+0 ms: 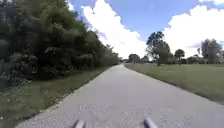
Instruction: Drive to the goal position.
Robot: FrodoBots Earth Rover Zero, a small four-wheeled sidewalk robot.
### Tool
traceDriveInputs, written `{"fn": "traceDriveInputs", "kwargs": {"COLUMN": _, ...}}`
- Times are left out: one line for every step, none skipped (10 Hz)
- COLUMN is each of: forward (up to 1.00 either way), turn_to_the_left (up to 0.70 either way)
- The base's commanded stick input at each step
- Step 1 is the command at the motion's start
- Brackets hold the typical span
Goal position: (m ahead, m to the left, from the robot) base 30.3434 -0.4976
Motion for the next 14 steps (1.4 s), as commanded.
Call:
{"fn": "traceDriveInputs", "kwargs": {"forward": 0.7, "turn_to_the_left": 0.02}}
{"fn": "traceDriveInputs", "kwargs": {"forward": 0.7, "turn_to_the_left": 0.02}}
{"fn": "traceDriveInputs", "kwargs": {"forward": 0.7, "turn_to_the_left": 0.02}}
{"fn": "traceDriveInputs", "kwargs": {"forward": 0.7, "turn_to_the_left": 0.02}}
{"fn": "traceDriveInputs", "kwargs": {"forward": 0.7, "turn_to_the_left": 0.02}}
{"fn": "traceDriveInputs", "kwargs": {"forward": 0.7, "turn_to_the_left": 0.02}}
{"fn": "traceDriveInputs", "kwargs": {"forward": 0.7, "turn_to_the_left": 0.02}}
{"fn": "traceDriveInputs", "kwargs": {"forward": 0.7, "turn_to_the_left": 0.02}}
{"fn": "traceDriveInputs", "kwargs": {"forward": 0.7, "turn_to_the_left": 0.02}}
{"fn": "traceDriveInputs", "kwargs": {"forward": 0.7, "turn_to_the_left": 0.02}}
{"fn": "traceDriveInputs", "kwargs": {"forward": 0.7, "turn_to_the_left": 0.02}}
{"fn": "traceDriveInputs", "kwargs": {"forward": 0.7, "turn_to_the_left": 0.02}}
{"fn": "traceDriveInputs", "kwargs": {"forward": 0.7, "turn_to_the_left": 0.02}}
{"fn": "traceDriveInputs", "kwargs": {"forward": 0.7, "turn_to_the_left": 0.02}}
